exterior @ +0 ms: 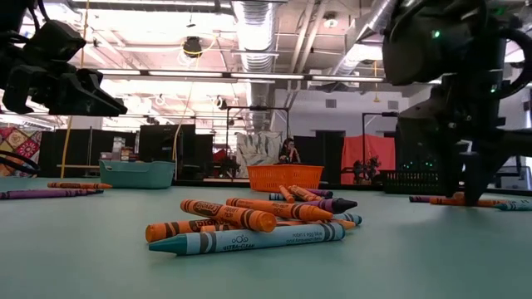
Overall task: Sort crayons
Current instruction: Put the orange crayon into the orange bin
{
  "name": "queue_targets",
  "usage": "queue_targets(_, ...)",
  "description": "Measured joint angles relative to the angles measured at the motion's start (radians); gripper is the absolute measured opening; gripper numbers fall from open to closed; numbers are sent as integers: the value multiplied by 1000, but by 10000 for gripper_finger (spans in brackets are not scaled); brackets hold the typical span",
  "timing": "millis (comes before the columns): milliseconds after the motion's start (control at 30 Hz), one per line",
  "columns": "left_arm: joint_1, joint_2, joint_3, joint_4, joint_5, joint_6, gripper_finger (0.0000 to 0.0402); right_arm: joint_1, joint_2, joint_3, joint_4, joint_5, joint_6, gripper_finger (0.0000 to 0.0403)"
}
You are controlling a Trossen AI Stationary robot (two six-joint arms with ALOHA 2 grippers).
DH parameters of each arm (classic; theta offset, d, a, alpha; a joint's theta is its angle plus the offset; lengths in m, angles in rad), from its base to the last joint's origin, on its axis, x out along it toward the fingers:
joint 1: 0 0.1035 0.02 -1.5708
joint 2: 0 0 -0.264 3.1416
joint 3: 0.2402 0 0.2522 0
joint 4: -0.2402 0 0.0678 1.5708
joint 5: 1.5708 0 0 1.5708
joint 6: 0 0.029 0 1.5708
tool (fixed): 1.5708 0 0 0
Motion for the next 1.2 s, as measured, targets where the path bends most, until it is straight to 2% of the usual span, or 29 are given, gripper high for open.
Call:
queue_targets(533, 0, 0, 0, 0, 0, 0, 132, 12, 1, -7, 7, -13, -7, 9)
queue_targets(800, 0, 0, 0, 0, 0, 0, 132, 11, 2, 71, -54, -11, -7, 4)
queue_targets(967, 0, 0, 0, 0, 0, 0, 132, 2, 2, 175, -105, 54, -28, 3)
queue_targets(1100, 0, 0, 0, 0, 0, 0, 132, -43, 1, 277, -57, 144, -95, 3)
queue_targets(1200, 0, 0, 0, 0, 0, 0, 132, -101, 1, 345, 49, 190, -177, 3)
